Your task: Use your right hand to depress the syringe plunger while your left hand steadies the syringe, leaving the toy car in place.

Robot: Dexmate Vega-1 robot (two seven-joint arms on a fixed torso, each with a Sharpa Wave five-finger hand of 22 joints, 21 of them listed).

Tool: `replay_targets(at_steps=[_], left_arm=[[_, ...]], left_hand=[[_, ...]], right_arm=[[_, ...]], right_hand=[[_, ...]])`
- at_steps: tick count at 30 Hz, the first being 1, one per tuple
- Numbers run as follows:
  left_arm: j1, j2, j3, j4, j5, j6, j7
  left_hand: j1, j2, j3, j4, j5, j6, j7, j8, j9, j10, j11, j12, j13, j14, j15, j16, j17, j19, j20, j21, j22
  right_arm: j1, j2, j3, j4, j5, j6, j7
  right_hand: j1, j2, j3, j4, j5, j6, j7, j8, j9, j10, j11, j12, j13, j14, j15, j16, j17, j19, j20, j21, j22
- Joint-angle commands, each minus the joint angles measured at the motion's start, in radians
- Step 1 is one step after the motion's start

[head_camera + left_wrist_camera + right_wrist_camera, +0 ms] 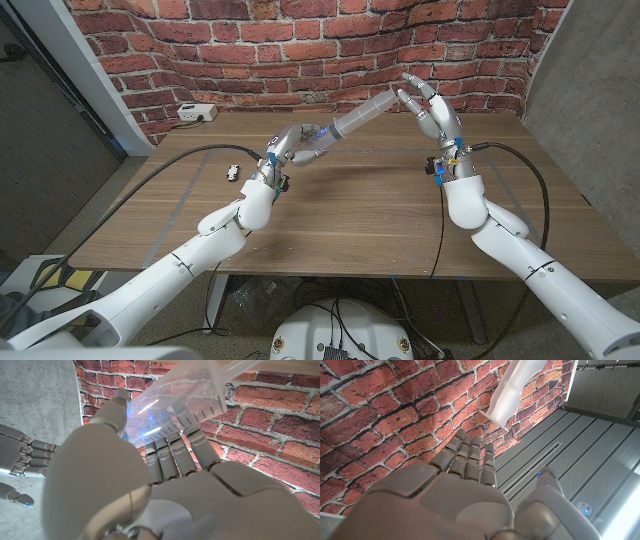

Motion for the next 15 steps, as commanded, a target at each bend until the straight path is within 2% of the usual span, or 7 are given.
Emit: replay_targets(at_steps=[1, 7, 12, 15], left_arm=[[0.0, -0.003, 0.0, 0.001, -0.004, 0.006, -0.012], [0.002, -0.005, -0.001, -0.001, -0.006, 0.009, -0.011], [0.007, -0.003, -0.005, -0.003, -0.008, 0.007, -0.004], [0.009, -0.004, -0.008, 0.001, -0.012, -0.004, 0.003]], left_hand=[[0.072, 0.105, 0.086, 0.073, 0.006, 0.107, 0.022, 0.003, 0.003, 0.052, -0.04, 0.001, 0.006, 0.038, -0.056, 0.007, 0.006, 0.011, -0.015, 0.004, 0.004], [0.071, 0.105, 0.087, 0.073, 0.006, 0.106, 0.021, 0.001, 0.003, 0.049, -0.04, -0.001, 0.006, 0.039, -0.056, 0.007, 0.006, 0.011, -0.015, 0.004, 0.004], [0.071, 0.105, 0.088, 0.073, 0.007, 0.109, 0.022, 0.001, 0.003, 0.052, -0.042, -0.002, 0.006, 0.039, -0.057, 0.006, 0.006, 0.011, -0.015, 0.005, 0.005], [0.071, 0.105, 0.088, 0.073, 0.007, 0.11, 0.023, 0.001, 0.003, 0.052, -0.04, -0.002, 0.006, 0.039, -0.055, 0.006, 0.006, 0.011, -0.015, 0.005, 0.005]], right_arm=[[0.029, 0.001, -0.014, 0.058, -0.005, 0.09, -0.031], [0.034, 0.011, -0.014, 0.077, -0.017, 0.119, -0.049], [0.034, 0.017, -0.013, 0.083, -0.021, 0.123, -0.052], [0.031, 0.018, -0.011, 0.079, -0.017, 0.112, -0.044]], right_hand=[[0.011, 0.005, 0.006, -0.011, 0.006, 0.045, 0.001, 0.015, 0.004, 0.04, -0.005, 0.016, 0.003, 0.056, -0.006, 0.01, 0.001, 0.062, 0.004, 0.016, 0.001], [0.026, 0.008, 0.012, -0.018, 0.008, 0.085, -0.001, 0.022, 0.004, 0.078, -0.014, 0.026, 0.003, 0.073, -0.015, 0.006, 0.0, 0.088, -0.005, 0.018, 0.0], [0.039, 0.012, 0.017, -0.022, 0.008, 0.112, -0.03, 0.023, 0.004, 0.103, -0.019, 0.03, 0.003, 0.122, -0.022, 0.013, 0.0, 0.133, -0.012, 0.026, -0.001], [0.045, 0.012, 0.019, -0.024, 0.007, 0.123, -0.035, 0.022, 0.003, 0.118, -0.019, 0.032, 0.003, 0.149, -0.024, 0.016, 0.0, 0.167, -0.021, 0.033, -0.001]])
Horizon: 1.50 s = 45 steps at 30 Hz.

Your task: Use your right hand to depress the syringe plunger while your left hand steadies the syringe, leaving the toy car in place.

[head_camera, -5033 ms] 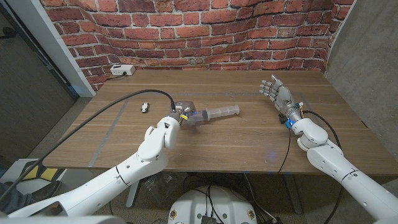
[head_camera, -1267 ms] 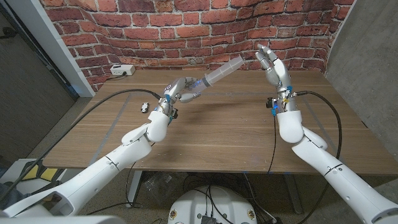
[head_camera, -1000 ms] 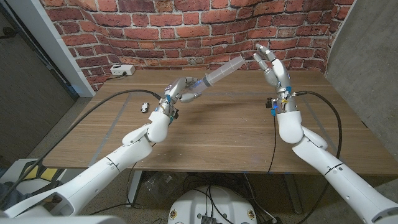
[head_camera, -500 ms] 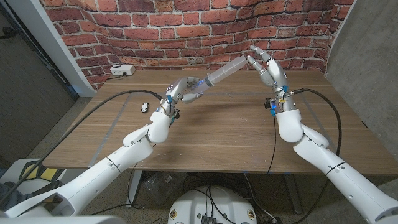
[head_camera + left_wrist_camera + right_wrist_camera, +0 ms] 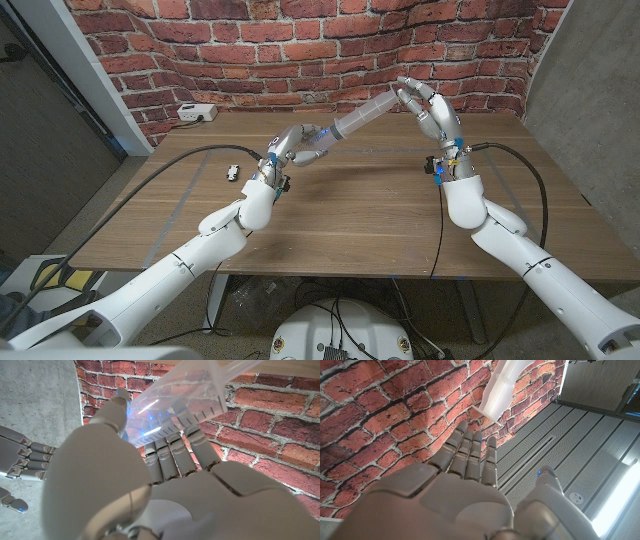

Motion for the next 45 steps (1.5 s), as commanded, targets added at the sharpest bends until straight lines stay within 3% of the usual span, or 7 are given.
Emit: replay_targets(at_steps=[1, 8, 14, 25, 28, 36, 45], left_arm=[[0.009, -0.001, -0.009, 0.001, -0.008, -0.011, 0.014], [0.01, -0.003, -0.011, 0.006, -0.012, -0.021, 0.019], [0.008, -0.003, -0.011, 0.007, -0.012, -0.019, 0.016], [0.012, -0.001, -0.011, 0.005, -0.018, -0.016, 0.01], [0.015, 0.0, -0.012, 0.002, -0.016, -0.017, 0.011], [0.025, 0.006, -0.017, -0.006, -0.017, -0.019, 0.014], [0.034, 0.007, -0.021, -0.015, -0.016, -0.016, 0.022]], left_hand=[[0.07, 0.105, 0.084, 0.077, 0.005, 0.111, 0.023, 0.001, 0.003, 0.052, -0.041, 0.001, 0.004, 0.04, -0.055, 0.01, 0.006, 0.012, -0.015, 0.005, 0.005], [0.069, 0.104, 0.086, 0.077, 0.005, 0.113, 0.02, 0.0, 0.003, 0.055, -0.044, 0.0, 0.004, 0.041, -0.056, 0.01, 0.006, 0.012, -0.015, 0.006, 0.005], [0.068, 0.103, 0.087, 0.077, 0.005, 0.114, 0.021, -0.001, 0.003, 0.056, -0.042, 0.0, 0.006, 0.043, -0.057, 0.01, 0.006, 0.013, -0.015, 0.007, 0.005], [0.067, 0.103, 0.089, 0.076, 0.006, 0.115, 0.021, -0.003, 0.003, 0.058, -0.042, -0.002, 0.007, 0.046, -0.059, 0.011, 0.006, 0.012, -0.014, 0.008, 0.005], [0.066, 0.103, 0.089, 0.076, 0.006, 0.116, 0.02, -0.004, 0.003, 0.057, -0.042, -0.003, 0.007, 0.046, -0.055, 0.011, 0.006, 0.013, -0.014, 0.008, 0.005], [0.065, 0.103, 0.091, 0.076, 0.006, 0.118, 0.02, -0.005, 0.003, 0.058, -0.043, -0.003, 0.008, 0.044, -0.057, 0.01, 0.006, 0.012, -0.014, 0.008, 0.005], [0.064, 0.103, 0.092, 0.076, 0.006, 0.118, 0.019, -0.007, 0.003, 0.058, -0.042, -0.005, 0.009, 0.045, -0.054, 0.01, 0.006, 0.011, -0.013, 0.009, 0.005]], right_arm=[[0.003, 0.01, 0.0, 0.017, -0.002, 0.016, -0.003], [-0.004, 0.013, 0.005, 0.018, 0.0, 0.016, -0.01], [-0.007, 0.015, 0.008, 0.015, -0.006, 0.015, -0.016], [-0.018, 0.007, 0.013, -0.016, -0.033, -0.018, -0.019], [-0.024, 0.0, 0.014, -0.033, -0.025, -0.039, 0.001], [-0.034, -0.006, 0.015, -0.057, -0.01, -0.069, 0.021], [-0.028, -0.011, 0.008, -0.047, 0.005, -0.043, 0.026]], right_hand=[[0.019, 0.002, 0.005, -0.005, 0.007, 0.024, -0.004, 0.007, 0.001, 0.03, 0.005, 0.01, 0.003, 0.034, -0.002, 0.007, 0.0, 0.045, -0.008, 0.012, -0.001], [0.033, 0.001, 0.009, -0.01, 0.005, 0.049, 0.002, 0.006, 0.001, 0.074, 0.009, 0.02, 0.004, 0.086, -0.012, 0.013, 0.0, 0.094, -0.013, 0.02, -0.001], [0.04, 0.0, 0.011, -0.009, 0.002, 0.087, -0.004, 0.013, 0.001, 0.111, -0.007, 0.028, 0.004, 0.119, -0.014, 0.015, 0.001, 0.12, -0.013, 0.021, -0.001], [0.048, 0.0, 0.011, -0.004, -0.008, 0.227, 0.015, 0.038, 0.001, 0.217, -0.014, 0.046, 0.001, 0.213, -0.029, 0.017, -0.001, 0.181, -0.024, 0.022, 0.001], [0.049, 0.002, 0.012, -0.003, -0.008, 0.225, 0.014, 0.035, 0.0, 0.216, -0.021, 0.043, 0.001, 0.213, -0.03, 0.014, -0.001, 0.183, -0.026, 0.021, 0.002], [0.055, 0.008, 0.016, -0.001, -0.012, 0.139, 0.01, -0.014, 0.001, 0.179, -0.004, 0.014, 0.001, 0.187, -0.019, -0.011, 0.0, 0.17, -0.023, 0.003, 0.003], [0.058, 0.012, 0.018, 0.0, -0.013, 0.164, 0.013, -0.009, 0.001, 0.196, -0.009, 0.014, 0.002, 0.209, -0.027, -0.007, 0.001, 0.185, -0.029, 0.003, 0.003]])
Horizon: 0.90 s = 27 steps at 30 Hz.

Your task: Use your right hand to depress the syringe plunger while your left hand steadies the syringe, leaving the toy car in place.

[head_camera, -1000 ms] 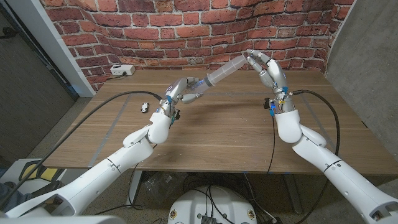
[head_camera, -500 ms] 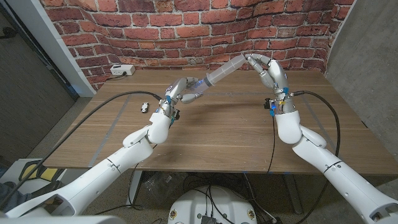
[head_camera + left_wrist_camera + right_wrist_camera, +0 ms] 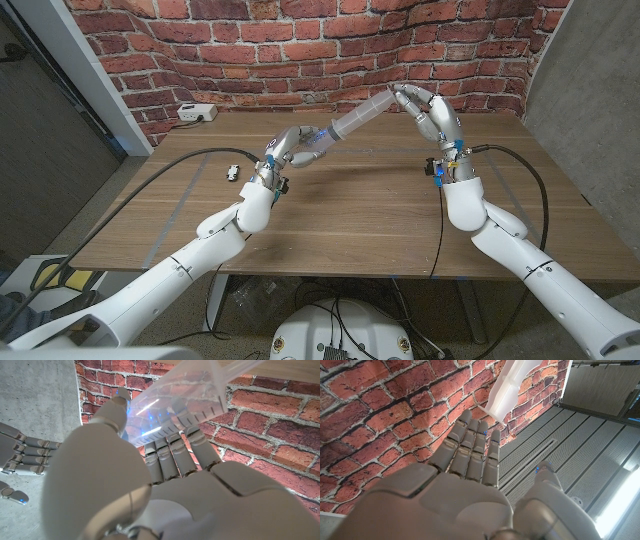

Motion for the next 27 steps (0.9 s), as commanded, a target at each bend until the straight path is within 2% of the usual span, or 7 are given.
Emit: replay_targets(at_steps=[1, 8, 12, 18, 27], left_arm=[[0.013, 0.004, -0.007, -0.013, 0.001, 0.001, 0.01], [0.015, 0.006, -0.009, -0.016, 0.007, -0.015, 0.022], [0.013, 0.007, -0.009, -0.017, 0.011, -0.019, 0.021], [0.003, 0.01, -0.004, -0.018, 0.015, -0.021, 0.002], [-0.004, 0.015, -0.002, -0.035, 0.036, 0.015, -0.018]], left_hand=[[0.064, 0.103, 0.088, 0.08, 0.006, 0.105, 0.018, 0.001, 0.003, 0.052, -0.042, 0.004, 0.003, 0.038, -0.056, 0.001, 0.006, 0.012, -0.014, 0.005, 0.005], [0.063, 0.103, 0.09, 0.08, 0.006, 0.105, 0.017, -0.001, 0.004, 0.054, -0.048, 0.003, 0.004, 0.039, -0.057, 0.001, 0.006, 0.011, -0.014, 0.006, 0.006], [0.062, 0.102, 0.09, 0.08, 0.006, 0.108, 0.017, 0.0, 0.004, 0.054, -0.045, 0.002, 0.004, 0.04, -0.058, 0.001, 0.006, 0.011, -0.014, 0.006, 0.006], [0.061, 0.102, 0.091, 0.08, 0.006, 0.109, 0.015, -0.001, 0.004, 0.056, -0.046, 0.002, 0.005, 0.041, -0.057, 0.002, 0.006, 0.012, -0.014, 0.007, 0.006], [0.06, 0.102, 0.093, 0.08, 0.006, 0.108, 0.017, -0.003, 0.004, 0.057, -0.045, 0.001, 0.006, 0.039, -0.057, 0.001, 0.006, 0.011, -0.013, 0.008, 0.006]], right_arm=[[0.002, -0.008, -0.006, 0.0, 0.022, 0.014, 0.016], [0.007, -0.009, -0.005, 0.01, 0.012, 0.037, 0.01], [0.007, -0.007, -0.003, 0.008, 0.001, 0.039, 0.004], [0.001, -0.012, -0.001, -0.01, -0.005, 0.021, 0.018], [0.007, -0.029, -0.005, -0.019, -0.004, 0.013, 0.05]], right_hand=[[0.015, 0.009, 0.007, 0.002, -0.001, 0.024, 0.003, 0.004, 0.001, 0.021, -0.009, -0.002, 0.002, 0.026, -0.009, 0.007, 0.001, 0.02, -0.007, -0.001, 0.005], [0.026, 0.016, 0.013, 0.0, -0.003, 0.075, 0.014, 0.015, 0.002, 0.065, -0.003, 0.004, 0.002, 0.079, -0.021, 0.016, 0.001, 0.075, -0.017, 0.01, 0.005], [0.029, 0.017, 0.015, -0.001, -0.004, 0.099, 0.01, 0.019, 0.001, 0.088, -0.003, 0.008, 0.002, 0.102, -0.028, 0.019, 0.001, 0.091, -0.021, 0.013, 0.005], [0.032, 0.019, 0.017, 0.0, -0.005, 0.116, 0.007, 0.02, 0.001, 0.102, -0.016, 0.008, 0.002, 0.119, -0.039, 0.02, 0.002, 0.104, -0.025, 0.013, 0.006], [0.034, 0.024, 0.019, 0.001, -0.007, 0.129, 0.007, 0.019, 0.001, 0.118, -0.022, 0.008, 0.003, 0.143, -0.05, 0.023, 0.002, 0.125, -0.033, 0.018, 0.007]])
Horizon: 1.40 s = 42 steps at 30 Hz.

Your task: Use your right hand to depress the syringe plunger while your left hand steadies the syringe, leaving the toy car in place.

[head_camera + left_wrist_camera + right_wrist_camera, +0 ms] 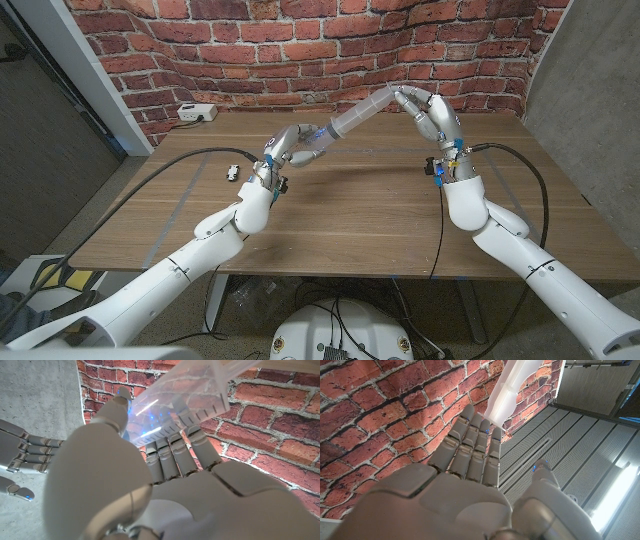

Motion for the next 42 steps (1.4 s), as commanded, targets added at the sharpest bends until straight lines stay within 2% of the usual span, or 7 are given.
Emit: replay_targets(at_steps=[1, 6, 9, 18, 32, 33, 42], left_arm=[[-0.011, 0.007, 0.005, -0.02, 0.024, 0.032, -0.022], [-0.013, 0.011, 0.004, -0.024, 0.031, 0.036, -0.023], [-0.011, 0.008, 0.002, -0.023, 0.03, 0.032, -0.013], [-0.001, -0.014, -0.008, 0.007, 0.015, -0.005, 0.044], [-0.024, -0.032, -0.001, 0.044, 0.008, -0.047, 0.058], [-0.026, -0.034, 0.0, 0.047, 0.008, -0.05, 0.059], [-0.045, -0.055, 0.006, 0.071, -0.001, -0.081, 0.067]], left_hand=[[0.06, 0.102, 0.088, 0.085, 0.008, 0.105, 0.014, 0.002, 0.003, 0.054, -0.048, 0.008, 0.005, 0.04, -0.057, 0.001, 0.006, 0.007, -0.01, 0.004, 0.005], [0.059, 0.102, 0.089, 0.085, 0.008, 0.106, 0.013, 0.001, 0.003, 0.051, -0.046, 0.006, 0.005, 0.037, -0.058, 0.0, 0.006, 0.005, -0.009, 0.003, 0.005], [0.059, 0.102, 0.089, 0.085, 0.008, 0.105, 0.016, 0.0, 0.003, 0.052, -0.046, 0.005, 0.005, 0.037, -0.058, 0.0, 0.006, 0.004, -0.009, 0.003, 0.005], [0.057, 0.101, 0.091, 0.085, 0.008, 0.108, 0.014, -0.001, 0.003, 0.055, -0.045, 0.005, 0.006, 0.041, -0.057, 0.001, 0.006, 0.003, -0.009, 0.004, 0.006], [0.055, 0.101, 0.093, 0.085, 0.008, 0.111, 0.014, -0.002, 0.003, 0.055, -0.046, 0.003, 0.007, 0.043, -0.062, 0.001, 0.006, 0.003, -0.009, 0.006, 0.006], [0.055, 0.101, 0.093, 0.085, 0.008, 0.111, 0.014, -0.002, 0.003, 0.055, -0.046, 0.003, 0.007, 0.043, -0.061, 0.002, 0.006, 0.003, -0.01, 0.006, 0.006], [0.054, 0.101, 0.095, 0.085, 0.008, 0.11, 0.011, -0.004, 0.003, 0.056, -0.047, 0.003, 0.008, 0.044, -0.059, 0.002, 0.006, 0.002, -0.009, 0.006, 0.006]], right_arm=[[0.007, -0.02, -0.003, -0.013, -0.002, -0.013, 0.044], [0.017, -0.035, -0.007, -0.016, 0.003, -0.022, 0.078], [0.02, -0.04, -0.008, -0.017, 0.004, -0.03, 0.089], [0.019, -0.038, -0.008, -0.017, 0.025, -0.043, 0.099], [0.026, -0.046, -0.015, -0.024, 0.039, -0.052, 0.126], [0.027, -0.046, -0.016, -0.024, 0.04, -0.052, 0.128], [0.043, -0.038, -0.032, -0.007, 0.045, -0.048, 0.137]], right_hand=[[0.011, 0.002, 0.008, 0.005, -0.004, 0.013, 0.0, 0.006, 0.002, 0.017, 0.004, 0.003, 0.003, 0.023, -0.005, 0.007, 0.003, 0.023, -0.014, 0.01, 0.003], [0.01, 0.007, 0.01, 0.007, -0.006, 0.023, -0.003, 0.005, 0.002, 0.024, -0.009, 0.001, 0.003, 0.035, -0.009, 0.007, 0.004, 0.036, -0.021, 0.013, 0.004], [0.01, 0.009, 0.011, 0.008, -0.007, 0.025, -0.003, 0.003, 0.002, 0.032, -0.003, 0.001, 0.003, 0.044, -0.011, 0.007, 0.004, 0.041, -0.021, 0.013, 0.004], [0.011, 0.008, 0.011, 0.009, -0.011, 0.058, -0.004, 0.003, 0.002, 0.075, 0.004, 0.004, 0.003, 0.111, -0.025, 0.018, 0.003, 0.101, -0.033, 0.029, 0.006], [0.014, 0.007, 0.012, 0.008, -0.012, 0.078, -0.007, 0.003, 0.002, 0.092, 0.0, 0.002, 0.003, 0.123, -0.025, 0.013, 0.003, 0.11, -0.034, 0.028, 0.006], [0.014, 0.008, 0.012, 0.008, -0.012, 0.079, -0.006, 0.003, 0.002, 0.091, -0.007, 0.0, 0.003, 0.124, -0.025, 0.013, 0.003, 0.111, -0.034, 0.028, 0.006], [0.015, 0.01, 0.013, 0.008, -0.012, 0.081, -0.007, 0.0, 0.002, 0.095, 0.0, -0.002, 0.003, 0.125, -0.025, 0.01, 0.003, 0.111, -0.034, 0.026, 0.006]])
